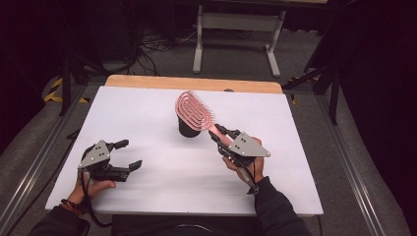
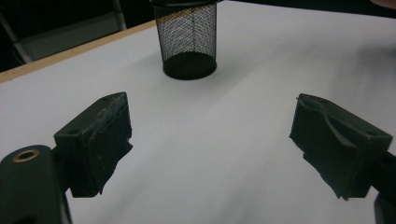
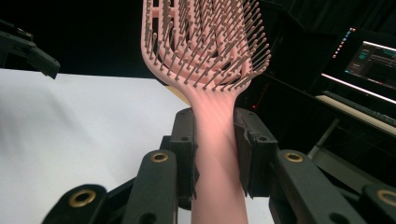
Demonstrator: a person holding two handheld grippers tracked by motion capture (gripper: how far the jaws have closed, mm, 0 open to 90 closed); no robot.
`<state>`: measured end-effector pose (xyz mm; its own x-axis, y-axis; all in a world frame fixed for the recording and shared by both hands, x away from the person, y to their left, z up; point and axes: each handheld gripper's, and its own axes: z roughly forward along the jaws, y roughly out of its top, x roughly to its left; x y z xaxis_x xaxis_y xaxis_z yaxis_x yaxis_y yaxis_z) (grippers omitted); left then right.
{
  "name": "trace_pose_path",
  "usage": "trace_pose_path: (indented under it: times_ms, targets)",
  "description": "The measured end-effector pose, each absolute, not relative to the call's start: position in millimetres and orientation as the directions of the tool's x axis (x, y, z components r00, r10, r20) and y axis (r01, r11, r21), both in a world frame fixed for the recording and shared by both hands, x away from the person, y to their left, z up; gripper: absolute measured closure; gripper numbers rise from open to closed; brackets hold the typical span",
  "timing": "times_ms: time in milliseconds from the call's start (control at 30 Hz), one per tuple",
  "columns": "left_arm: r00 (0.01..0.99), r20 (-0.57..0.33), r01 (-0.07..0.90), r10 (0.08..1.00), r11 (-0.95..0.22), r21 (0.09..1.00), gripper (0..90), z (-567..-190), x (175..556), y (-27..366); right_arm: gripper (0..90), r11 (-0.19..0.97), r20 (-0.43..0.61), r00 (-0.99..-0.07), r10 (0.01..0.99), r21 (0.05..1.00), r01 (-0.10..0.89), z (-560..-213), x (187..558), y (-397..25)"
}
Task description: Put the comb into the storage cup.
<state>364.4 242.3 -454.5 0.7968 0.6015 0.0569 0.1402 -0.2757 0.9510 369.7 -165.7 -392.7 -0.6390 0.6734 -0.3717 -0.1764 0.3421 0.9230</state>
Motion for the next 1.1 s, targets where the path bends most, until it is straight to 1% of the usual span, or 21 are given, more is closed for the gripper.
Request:
trace_pose_path:
  times_ms: [200, 300, 433, 500, 533, 700, 800, 867, 933, 1100]
  targets:
    - [0.821, 0.050, 0.087, 0.569, -0.212, 0.973, 13.6, -431.3, 372.0, 220.7, 70.3, 0.328, -0.357, -0.630, 0.690, 0.930, -0.168, -395.0, 370.4, -166.0]
    - [0.837, 0.020, 0.084, 0.546, -0.164, 0.983, 13.7, -419.6, 376.6, 208.3, 70.3, 0.332, -0.359, -0.627, 0.691, 0.929, -0.166, -397.0, 370.4, -165.1]
    - [0.851, -0.008, 0.089, 0.524, -0.129, 0.988, 14.0, -411.3, 382.4, 193.3, 70.3, 0.335, -0.361, -0.626, 0.691, 0.927, -0.165, -400.2, 369.2, -164.4]
    - [0.864, -0.027, 0.095, 0.503, -0.111, 0.989, 14.1, -405.3, 388.4, 175.0, 70.3, 0.351, -0.373, -0.623, 0.688, 0.922, -0.164, -401.2, 368.7, -163.2]
    - [0.864, -0.027, 0.095, 0.503, -0.111, 0.989, 14.1, -405.3, 388.4, 175.0, 70.3, 0.348, -0.371, -0.620, 0.691, 0.923, -0.165, -402.2, 368.6, -162.8]
    - [0.874, -0.066, 0.120, 0.481, -0.083, 0.989, 14.3, -397.2, 399.2, 145.8, 70.3, 0.354, -0.373, -0.626, 0.685, 0.921, -0.161, -405.6, 367.4, -160.8]
    - [0.873, -0.071, 0.126, 0.483, -0.082, 0.989, 14.4, -395.1, 403.4, 135.1, 70.3, 0.361, -0.378, -0.623, 0.684, 0.919, -0.162, -407.6, 367.3, -159.0]
    - [0.875, -0.093, 0.143, 0.474, -0.070, 0.987, 14.5, -393.5, 405.9, 129.9, 70.3, 0.370, -0.388, -0.619, 0.683, 0.914, -0.165, -408.8, 366.8, -157.5]
    - [0.869, -0.099, 0.148, 0.485, -0.063, 0.987, 14.8, -392.1, 408.0, 124.2, 70.3, 0.370, -0.388, -0.622, 0.680, 0.914, -0.166, -409.4, 366.4, -156.2]
    - [0.869, -0.141, 0.177, 0.475, -0.032, 0.984, 17.4, -389.4, 413.0, 113.1, 70.3, 0.393, -0.413, -0.605, 0.680, 0.903, -0.175, -412.4, 365.0, -152.3]
